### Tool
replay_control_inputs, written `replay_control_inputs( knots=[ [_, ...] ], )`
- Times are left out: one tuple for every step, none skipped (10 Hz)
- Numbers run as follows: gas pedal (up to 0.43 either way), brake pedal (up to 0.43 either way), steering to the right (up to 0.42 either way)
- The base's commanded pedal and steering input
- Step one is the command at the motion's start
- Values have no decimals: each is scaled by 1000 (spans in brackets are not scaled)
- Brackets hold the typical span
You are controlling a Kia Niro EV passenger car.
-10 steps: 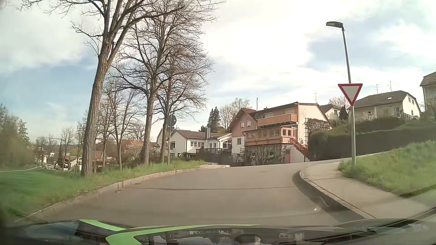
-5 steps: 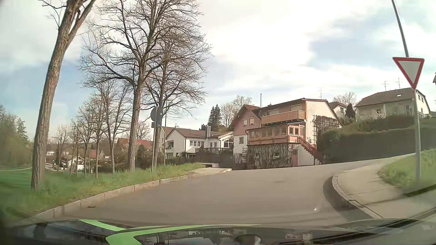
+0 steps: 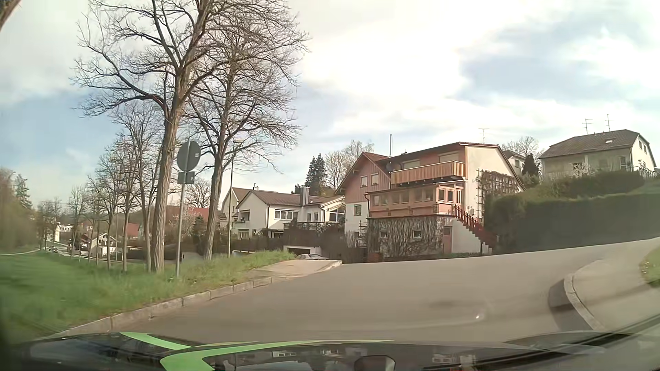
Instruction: Follow the waypoints while adhering to traffic rules and regulations
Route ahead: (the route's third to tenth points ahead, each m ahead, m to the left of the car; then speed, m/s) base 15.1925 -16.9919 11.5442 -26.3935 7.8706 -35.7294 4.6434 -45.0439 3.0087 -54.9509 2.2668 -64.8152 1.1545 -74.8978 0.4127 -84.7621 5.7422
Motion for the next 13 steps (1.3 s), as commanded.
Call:
replay_control_inputs(
  knots=[
    [0, 0, 101],
    [0, 0, 118],
    [0, 0, 138],
    [0, 0, 152],
    [0, 0, 169],
    [0, 0, 189],
    [0, 0, 210],
    [0, 0, 225],
    [0, 12, 244],
    [0, 30, 261],
    [0, 91, 274],
    [0, 116, 291],
    [0, 140, 301]
  ],
)
